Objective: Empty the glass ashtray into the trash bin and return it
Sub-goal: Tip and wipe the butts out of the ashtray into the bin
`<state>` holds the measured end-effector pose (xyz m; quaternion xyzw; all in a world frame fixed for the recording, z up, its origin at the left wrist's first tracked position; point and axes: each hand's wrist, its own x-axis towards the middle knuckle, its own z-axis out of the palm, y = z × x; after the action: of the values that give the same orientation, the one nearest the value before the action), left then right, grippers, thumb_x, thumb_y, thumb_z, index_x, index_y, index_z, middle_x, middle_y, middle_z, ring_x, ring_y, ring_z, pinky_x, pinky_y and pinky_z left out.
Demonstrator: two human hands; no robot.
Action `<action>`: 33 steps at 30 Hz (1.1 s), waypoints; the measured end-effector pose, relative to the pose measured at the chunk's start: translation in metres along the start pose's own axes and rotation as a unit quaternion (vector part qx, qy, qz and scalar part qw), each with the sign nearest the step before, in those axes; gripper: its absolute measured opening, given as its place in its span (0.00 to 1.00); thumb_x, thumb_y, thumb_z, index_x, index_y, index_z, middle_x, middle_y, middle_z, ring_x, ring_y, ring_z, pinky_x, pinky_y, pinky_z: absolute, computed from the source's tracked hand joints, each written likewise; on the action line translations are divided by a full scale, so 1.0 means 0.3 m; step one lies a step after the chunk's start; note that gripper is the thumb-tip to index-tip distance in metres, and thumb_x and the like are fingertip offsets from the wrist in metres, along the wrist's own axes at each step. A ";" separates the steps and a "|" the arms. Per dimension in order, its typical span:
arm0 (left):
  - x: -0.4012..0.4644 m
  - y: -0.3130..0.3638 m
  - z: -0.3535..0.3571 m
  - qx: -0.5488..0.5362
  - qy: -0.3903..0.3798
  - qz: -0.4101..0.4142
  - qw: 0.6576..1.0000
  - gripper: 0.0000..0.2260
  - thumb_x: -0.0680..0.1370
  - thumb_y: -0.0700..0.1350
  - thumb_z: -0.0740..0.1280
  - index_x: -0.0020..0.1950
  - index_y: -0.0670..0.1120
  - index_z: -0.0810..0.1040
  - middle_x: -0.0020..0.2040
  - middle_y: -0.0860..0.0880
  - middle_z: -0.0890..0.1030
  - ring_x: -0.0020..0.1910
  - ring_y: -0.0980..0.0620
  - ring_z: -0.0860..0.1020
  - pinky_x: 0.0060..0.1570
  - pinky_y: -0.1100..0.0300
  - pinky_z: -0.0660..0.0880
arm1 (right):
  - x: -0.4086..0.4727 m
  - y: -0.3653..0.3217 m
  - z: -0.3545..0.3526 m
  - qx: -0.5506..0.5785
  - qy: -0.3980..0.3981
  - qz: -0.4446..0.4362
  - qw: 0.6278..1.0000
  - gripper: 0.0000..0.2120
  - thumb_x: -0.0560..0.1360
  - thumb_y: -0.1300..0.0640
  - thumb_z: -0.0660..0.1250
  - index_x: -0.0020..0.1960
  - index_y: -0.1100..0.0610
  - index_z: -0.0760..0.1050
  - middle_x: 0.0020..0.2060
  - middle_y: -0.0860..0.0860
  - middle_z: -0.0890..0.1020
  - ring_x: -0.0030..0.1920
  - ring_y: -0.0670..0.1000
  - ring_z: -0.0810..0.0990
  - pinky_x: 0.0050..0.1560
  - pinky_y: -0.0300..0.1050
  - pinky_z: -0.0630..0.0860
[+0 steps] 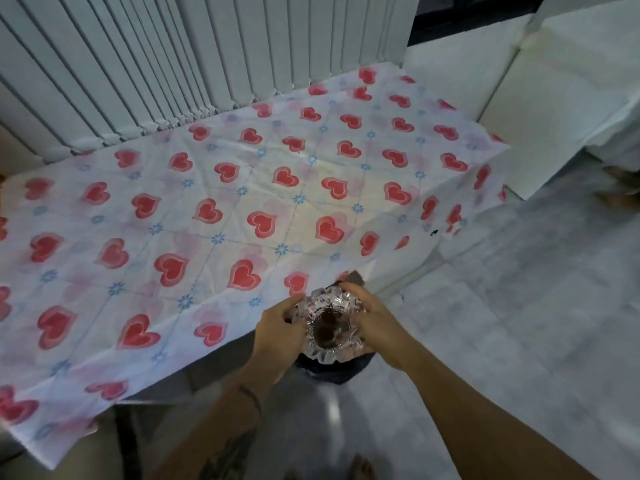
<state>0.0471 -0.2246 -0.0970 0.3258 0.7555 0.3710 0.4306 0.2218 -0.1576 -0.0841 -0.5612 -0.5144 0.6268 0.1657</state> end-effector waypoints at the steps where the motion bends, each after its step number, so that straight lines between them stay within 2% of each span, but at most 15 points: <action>1: 0.013 -0.042 0.021 -0.002 -0.002 -0.002 1.000 0.19 0.76 0.38 0.65 0.63 0.56 0.80 0.42 0.50 0.86 0.26 0.53 0.75 0.26 0.61 0.74 | 0.016 0.028 0.001 -0.002 -0.010 0.019 1.000 0.27 0.79 0.66 0.58 0.65 0.35 0.72 0.64 0.48 0.76 0.56 0.53 0.79 0.49 0.50 0.79; 3: 0.045 -0.124 0.073 0.004 -0.006 -0.008 1.000 0.18 0.75 0.40 0.68 0.63 0.54 0.81 0.46 0.53 0.86 0.35 0.52 0.83 0.37 0.55 0.83 | 0.059 0.094 0.000 0.003 -0.028 0.051 0.998 0.27 0.78 0.65 0.59 0.58 0.30 0.74 0.61 0.49 0.78 0.56 0.55 0.80 0.40 0.48 0.81; 5: 0.093 -0.213 0.132 0.004 0.006 -0.036 0.999 0.19 0.74 0.41 0.70 0.63 0.56 0.81 0.48 0.56 0.85 0.39 0.55 0.84 0.37 0.59 0.83 | 0.119 0.176 -0.003 0.019 -0.043 0.076 0.996 0.28 0.77 0.65 0.60 0.53 0.29 0.74 0.59 0.51 0.78 0.54 0.57 0.81 0.34 0.46 0.82; 7: 0.160 -0.315 0.196 0.008 0.019 -0.040 0.999 0.19 0.74 0.40 0.69 0.62 0.57 0.81 0.46 0.57 0.84 0.40 0.58 0.83 0.32 0.66 0.79 | 0.204 0.273 -0.004 0.036 -0.053 0.080 0.995 0.29 0.76 0.67 0.61 0.53 0.30 0.75 0.59 0.51 0.78 0.55 0.59 0.81 0.39 0.55 0.85; 9: 0.241 -0.423 0.258 0.017 0.028 -0.023 0.999 0.19 0.74 0.41 0.68 0.61 0.57 0.81 0.44 0.58 0.84 0.43 0.56 0.83 0.39 0.61 0.80 | 0.309 0.387 0.002 0.039 -0.056 0.077 0.995 0.31 0.75 0.70 0.60 0.54 0.31 0.75 0.61 0.52 0.77 0.56 0.60 0.80 0.45 0.62 0.84; 11: 0.322 -0.527 0.318 0.018 0.031 -0.014 0.999 0.19 0.73 0.40 0.68 0.61 0.57 0.81 0.43 0.60 0.84 0.42 0.56 0.83 0.44 0.57 0.81 | 0.410 0.505 0.013 0.039 -0.057 0.074 0.995 0.33 0.75 0.72 0.59 0.57 0.32 0.74 0.62 0.53 0.76 0.57 0.60 0.80 0.47 0.64 0.83; 15: 0.494 -0.735 0.423 -0.045 0.035 -0.037 0.998 0.22 0.74 0.37 0.69 0.62 0.58 0.81 0.52 0.55 0.85 0.40 0.56 0.84 0.39 0.60 0.82 | 0.605 0.721 0.038 0.069 -0.070 0.053 0.994 0.35 0.75 0.70 0.63 0.70 0.34 0.67 0.65 0.54 0.76 0.57 0.60 0.81 0.44 0.59 0.84; 18: 0.610 -0.871 0.483 -0.154 0.019 -0.051 0.987 0.21 0.73 0.34 0.69 0.62 0.54 0.81 0.54 0.52 0.85 0.45 0.50 0.85 0.35 0.60 0.82 | 0.738 0.849 0.066 0.092 -0.078 0.033 0.992 0.34 0.75 0.68 0.64 0.69 0.34 0.66 0.60 0.53 0.79 0.52 0.59 0.84 0.39 0.54 0.83; 20: 0.676 -0.951 0.512 -0.152 0.019 -0.026 0.988 0.20 0.74 0.35 0.69 0.62 0.53 0.81 0.54 0.52 0.84 0.45 0.50 0.84 0.35 0.60 0.82 | 0.812 0.924 0.091 0.092 -0.078 0.015 0.993 0.32 0.72 0.66 0.65 0.67 0.35 0.69 0.57 0.53 0.81 0.48 0.58 0.86 0.37 0.52 0.82; 23: 0.759 -1.052 0.526 -0.060 0.016 0.040 0.997 0.16 0.76 0.43 0.68 0.63 0.55 0.80 0.53 0.53 0.84 0.48 0.51 0.83 0.50 0.48 0.83 | 0.898 1.018 0.128 0.087 -0.051 -0.031 0.994 0.28 0.69 0.63 0.66 0.60 0.35 0.73 0.51 0.50 0.84 0.43 0.54 0.87 0.35 0.51 0.82; 25: 0.778 -1.097 0.509 0.018 0.064 0.101 0.993 0.14 0.76 0.47 0.67 0.61 0.55 0.81 0.51 0.54 0.84 0.49 0.52 0.83 0.56 0.50 0.80 | 0.926 1.058 0.156 0.080 -0.009 -0.054 0.995 0.25 0.71 0.62 0.65 0.58 0.34 0.74 0.50 0.49 0.83 0.42 0.55 0.87 0.33 0.51 0.82; 27: 0.771 -1.131 0.482 0.115 0.148 0.166 0.968 0.15 0.74 0.44 0.67 0.60 0.52 0.82 0.53 0.50 0.85 0.53 0.50 0.82 0.59 0.56 0.76 | 0.922 1.072 0.180 0.048 0.048 -0.074 0.995 0.23 0.75 0.62 0.63 0.59 0.35 0.72 0.52 0.47 0.81 0.44 0.56 0.84 0.31 0.51 0.83; 29: 0.752 -1.157 0.456 0.194 0.181 0.195 0.944 0.18 0.73 0.41 0.66 0.63 0.48 0.80 0.60 0.45 0.82 0.59 0.43 0.78 0.62 0.52 0.73 | 0.906 1.076 0.191 -0.018 0.111 -0.118 0.987 0.22 0.76 0.60 0.60 0.61 0.35 0.69 0.49 0.43 0.78 0.44 0.53 0.82 0.30 0.51 0.83; 31: 0.741 -1.177 0.435 0.246 0.165 0.191 0.936 0.21 0.74 0.40 0.66 0.67 0.46 0.77 0.65 0.42 0.78 0.62 0.38 0.74 0.64 0.45 0.71 | 0.890 1.069 0.190 -0.118 0.163 -0.187 0.962 0.25 0.74 0.61 0.59 0.65 0.37 0.67 0.43 0.42 0.79 0.40 0.50 0.82 0.38 0.50 0.82; 33: 0.748 -1.196 0.419 0.266 0.132 0.188 0.936 0.23 0.74 0.40 0.65 0.70 0.46 0.75 0.69 0.42 0.74 0.65 0.38 0.71 0.66 0.43 0.70 | 0.883 1.049 0.191 -0.243 0.196 -0.244 0.918 0.30 0.70 0.61 0.61 0.69 0.41 0.63 0.43 0.48 0.81 0.41 0.55 0.82 0.42 0.51 0.78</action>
<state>0.0038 -0.1912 -0.5352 0.5127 0.8017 0.2701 0.1464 0.2046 -0.1068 -0.4959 -0.5528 -0.7292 0.3000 0.2696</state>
